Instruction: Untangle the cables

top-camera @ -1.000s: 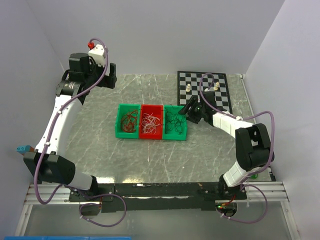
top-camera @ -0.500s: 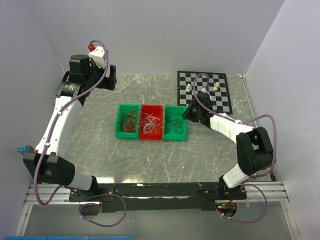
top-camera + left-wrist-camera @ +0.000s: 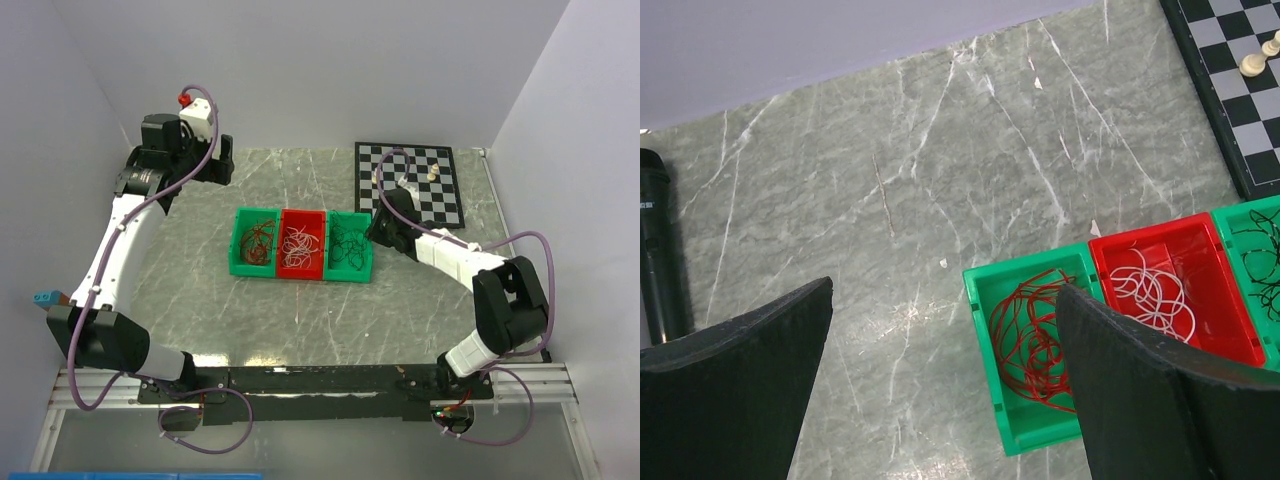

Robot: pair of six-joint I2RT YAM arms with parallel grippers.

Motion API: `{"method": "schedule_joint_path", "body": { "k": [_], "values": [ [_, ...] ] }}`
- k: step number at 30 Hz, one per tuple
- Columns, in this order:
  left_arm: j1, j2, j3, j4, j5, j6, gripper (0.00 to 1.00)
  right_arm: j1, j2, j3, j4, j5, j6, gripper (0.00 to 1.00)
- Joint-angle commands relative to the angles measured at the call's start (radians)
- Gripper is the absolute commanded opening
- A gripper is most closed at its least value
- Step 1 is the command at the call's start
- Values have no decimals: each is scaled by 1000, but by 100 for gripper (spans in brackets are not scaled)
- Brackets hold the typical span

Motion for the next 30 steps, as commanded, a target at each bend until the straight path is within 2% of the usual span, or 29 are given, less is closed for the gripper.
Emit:
{"method": "schedule_joint_path", "body": {
  "k": [1,8,13,20,25,30],
  "values": [
    [6,-39,-1,30,3,-20,97,13,-57,12,-22,69,-23,33],
    [6,-45,-23,39,15,-20,97,79,-66,67,-86,190,-69,30],
    [6,-48,-32,39,17,-20,97,111,-73,67,-80,209,-80,29],
    [6,-61,-47,44,10,-15,96,161,-51,90,-90,250,-91,20],
    [8,-67,-60,50,6,-14,97,187,-28,110,-85,235,-96,20],
    [9,-70,-69,52,3,-15,97,214,68,156,-88,169,-60,20]
  ]
}}
